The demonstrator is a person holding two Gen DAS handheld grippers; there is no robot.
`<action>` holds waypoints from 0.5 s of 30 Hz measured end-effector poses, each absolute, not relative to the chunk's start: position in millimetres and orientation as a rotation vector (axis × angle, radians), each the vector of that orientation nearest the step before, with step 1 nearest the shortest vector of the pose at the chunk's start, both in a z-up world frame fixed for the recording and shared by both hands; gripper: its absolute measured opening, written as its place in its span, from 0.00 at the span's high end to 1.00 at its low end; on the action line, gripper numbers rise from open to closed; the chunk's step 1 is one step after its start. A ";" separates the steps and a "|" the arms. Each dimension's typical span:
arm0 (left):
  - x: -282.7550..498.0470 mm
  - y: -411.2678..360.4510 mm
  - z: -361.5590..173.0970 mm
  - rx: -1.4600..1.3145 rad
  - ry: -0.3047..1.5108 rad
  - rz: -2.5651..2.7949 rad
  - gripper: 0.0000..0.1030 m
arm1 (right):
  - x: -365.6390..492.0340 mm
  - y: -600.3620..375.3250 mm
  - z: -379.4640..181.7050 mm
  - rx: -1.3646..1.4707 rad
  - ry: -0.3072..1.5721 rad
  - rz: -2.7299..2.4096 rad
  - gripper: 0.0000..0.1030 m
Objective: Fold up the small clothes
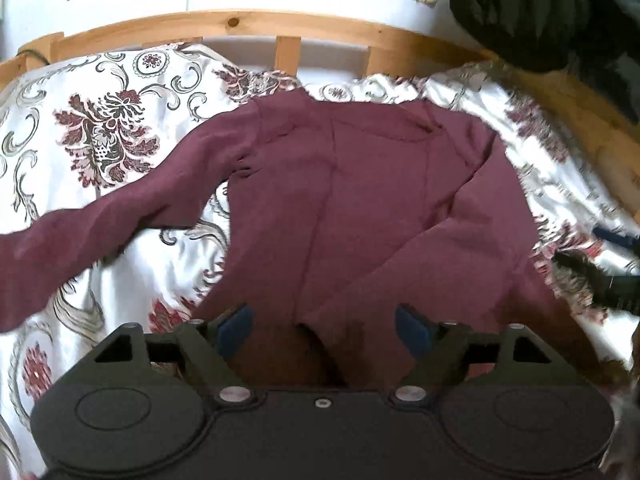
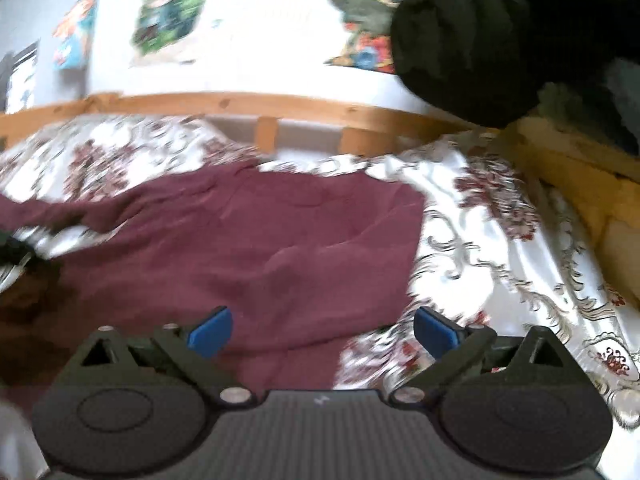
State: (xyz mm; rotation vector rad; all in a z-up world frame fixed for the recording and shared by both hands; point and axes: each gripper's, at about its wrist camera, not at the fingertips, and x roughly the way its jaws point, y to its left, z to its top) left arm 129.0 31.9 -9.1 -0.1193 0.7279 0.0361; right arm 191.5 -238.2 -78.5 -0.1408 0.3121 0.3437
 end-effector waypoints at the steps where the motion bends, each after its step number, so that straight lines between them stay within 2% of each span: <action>1: 132.9 34.0 -11.1 -0.105 0.739 0.050 0.21 | 205.6 -242.0 -74.9 -0.118 0.317 0.331 0.08; 2: 136.1 35.9 -13.2 -0.097 0.749 0.065 0.21 | 218.0 -244.4 -72.6 -0.100 0.324 0.320 0.11; 4: 142.6 41.4 -19.0 -0.103 0.773 0.089 0.22 | 248.4 -247.5 -69.2 -0.070 0.345 0.290 0.23; 5: 145.0 45.1 -23.1 -0.117 0.792 0.098 0.24 | 262.5 -248.0 -68.8 -0.059 0.360 0.277 0.26; 7: 148.7 51.0 -31.7 -0.147 0.836 0.094 0.29 | 288.6 -250.0 -71.4 -0.026 0.405 0.255 0.39; 9: 148.6 53.2 -39.0 -0.157 0.863 0.082 0.31 | 309.0 -251.7 -78.2 0.017 0.467 0.243 0.44; 11: 146.8 50.8 -41.8 -0.128 0.854 0.072 0.32 | 323.4 -255.4 -87.5 0.064 0.516 0.236 0.61; 12: 146.6 48.8 -42.7 -0.110 0.853 0.067 0.32 | 325.9 -255.5 -90.1 0.075 0.529 0.240 0.82; 13: 145.8 47.3 -43.6 -0.096 0.853 0.064 0.32 | 327.7 -255.8 -91.2 0.083 0.546 0.246 0.90; 15: 145.1 45.3 -43.6 -0.082 0.853 0.061 0.33 | 321.9 -255.5 -87.3 0.065 0.505 0.214 0.92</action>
